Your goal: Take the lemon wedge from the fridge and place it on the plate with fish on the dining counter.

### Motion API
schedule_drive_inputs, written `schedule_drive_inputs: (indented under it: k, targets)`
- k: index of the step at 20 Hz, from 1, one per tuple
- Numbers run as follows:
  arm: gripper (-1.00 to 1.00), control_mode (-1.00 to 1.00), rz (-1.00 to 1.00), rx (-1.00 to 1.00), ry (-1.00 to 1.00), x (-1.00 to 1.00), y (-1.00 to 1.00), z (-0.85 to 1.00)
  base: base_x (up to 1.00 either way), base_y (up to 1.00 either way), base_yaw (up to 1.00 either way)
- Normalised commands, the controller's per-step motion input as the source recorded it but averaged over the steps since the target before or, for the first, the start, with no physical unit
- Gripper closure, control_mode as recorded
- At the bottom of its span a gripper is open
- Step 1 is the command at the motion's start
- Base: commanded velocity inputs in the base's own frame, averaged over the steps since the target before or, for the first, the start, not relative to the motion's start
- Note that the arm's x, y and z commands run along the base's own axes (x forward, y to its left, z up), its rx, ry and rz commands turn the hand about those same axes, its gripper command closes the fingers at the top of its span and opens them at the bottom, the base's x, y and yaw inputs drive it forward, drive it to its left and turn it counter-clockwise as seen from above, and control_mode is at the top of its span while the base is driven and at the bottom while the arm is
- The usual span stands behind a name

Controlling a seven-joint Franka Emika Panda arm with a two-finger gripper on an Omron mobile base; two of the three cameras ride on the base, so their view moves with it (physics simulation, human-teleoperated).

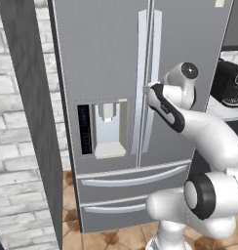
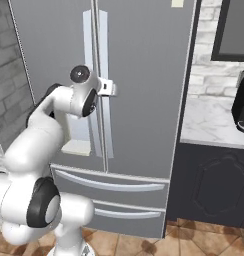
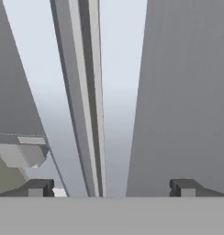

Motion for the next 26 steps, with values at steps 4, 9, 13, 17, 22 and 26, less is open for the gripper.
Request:
schedule_drive_inputs:
  k: [4,9,13,17,22,26]
  targets:
    - [-1.00,-1.00,0.00,0.00,0.00,0.47,0.00,-0.24,0.00,0.00,0.00]
    - [-1.00,-1.00,0.00,0.00,0.00,0.31,-0.01,-0.16,0.00,0.00,0.00]
    - [-1.00,-1.00,0.02,0.01,0.00,0.22,-0.07,-0.12,0.00,0.00,0.00]
    - [-1.00,-1.00,0.04,0.02,0.00,0.24,-0.09,-0.15,0.00,0.00,0.00]
    - [-1.00,-1.00,0.03,0.01,0.00,0.25,-0.08,-0.16,0.00,0.00,0.00]
    - [-1.00,-1.00,0.01,0.00,0.00,0.10,-0.17,-0.11,0.00,0.00,0.00]
